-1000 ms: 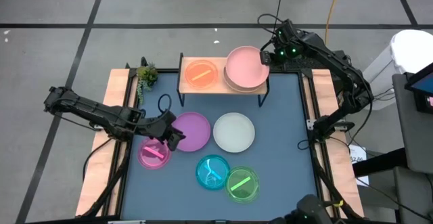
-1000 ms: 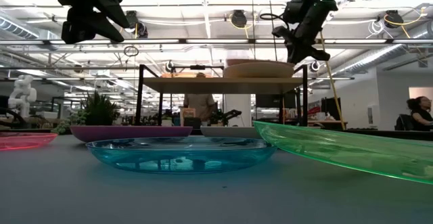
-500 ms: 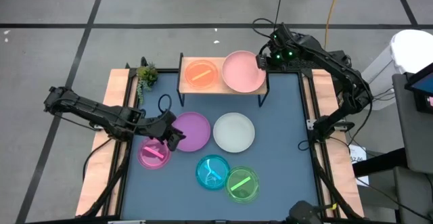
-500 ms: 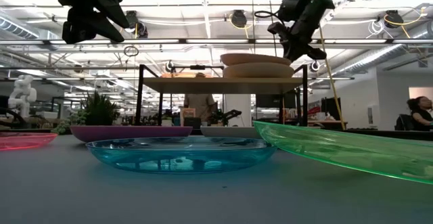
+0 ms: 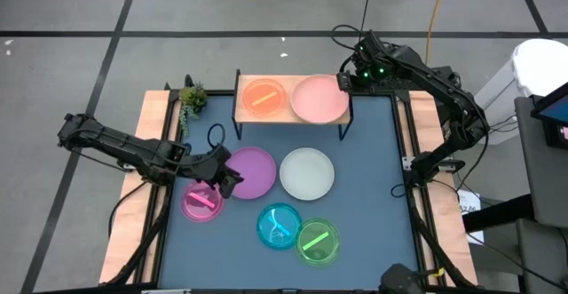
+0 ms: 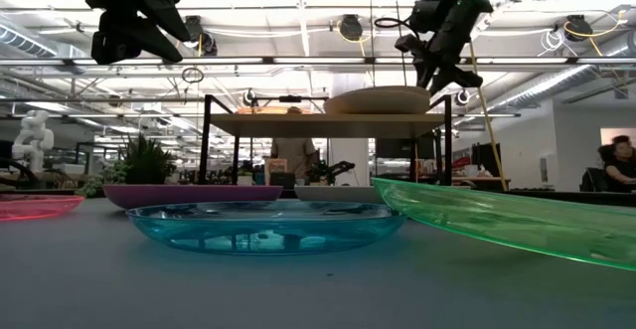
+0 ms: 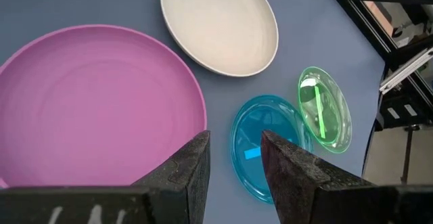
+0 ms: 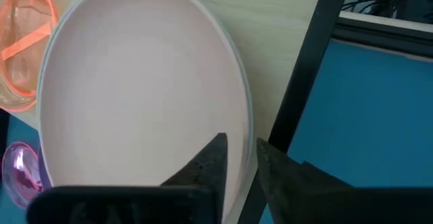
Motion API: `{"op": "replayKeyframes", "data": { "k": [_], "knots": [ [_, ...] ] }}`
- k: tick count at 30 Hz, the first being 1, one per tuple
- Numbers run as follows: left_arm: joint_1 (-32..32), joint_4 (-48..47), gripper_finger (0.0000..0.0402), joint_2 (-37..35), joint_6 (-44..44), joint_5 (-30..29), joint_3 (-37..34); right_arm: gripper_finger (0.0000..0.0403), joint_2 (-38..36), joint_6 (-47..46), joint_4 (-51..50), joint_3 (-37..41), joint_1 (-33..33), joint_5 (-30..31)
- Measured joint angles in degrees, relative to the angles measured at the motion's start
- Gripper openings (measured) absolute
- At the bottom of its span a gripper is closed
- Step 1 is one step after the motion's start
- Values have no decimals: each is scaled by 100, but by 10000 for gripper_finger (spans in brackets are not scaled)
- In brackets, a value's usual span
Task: Place and stack plates onto a shelf
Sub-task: Stack the light pink plate on top of the white plate on the shelf
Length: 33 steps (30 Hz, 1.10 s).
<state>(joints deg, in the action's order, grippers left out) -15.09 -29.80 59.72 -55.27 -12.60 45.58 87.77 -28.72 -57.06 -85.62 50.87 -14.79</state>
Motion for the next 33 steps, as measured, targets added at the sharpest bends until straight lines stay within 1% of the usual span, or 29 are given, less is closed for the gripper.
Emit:
{"op": "replayKeyframes", "data": {
  "k": [5,10,14,17,21,23,25,28,33],
  "knots": [
    [0,-2,136,0,-37,-1,1,99,-221,11,22,2,-7,3],
    [-4,-2,136,0,-117,0,2,104,-840,402,0,2,-329,2],
    [-4,-2,136,0,-71,-2,2,89,-1315,1028,-28,2,-885,-26],
    [19,-2,136,0,-53,-42,2,66,-1540,1455,-15,101,-1331,-26],
    [44,-4,136,1,20,-59,2,20,-1647,1751,117,513,-1823,-19],
    [44,-2,136,2,57,-59,2,6,-1650,1883,229,826,-2025,-18],
    [39,-2,136,2,41,-59,2,7,-1650,2009,476,1167,-2202,18],
    [39,-2,136,2,-37,-57,2,3,-1650,2165,893,1607,-2412,324],
    [26,-2,136,2,-74,-50,2,1,-1650,2193,1459,2001,-2576,812]
  ]
}}
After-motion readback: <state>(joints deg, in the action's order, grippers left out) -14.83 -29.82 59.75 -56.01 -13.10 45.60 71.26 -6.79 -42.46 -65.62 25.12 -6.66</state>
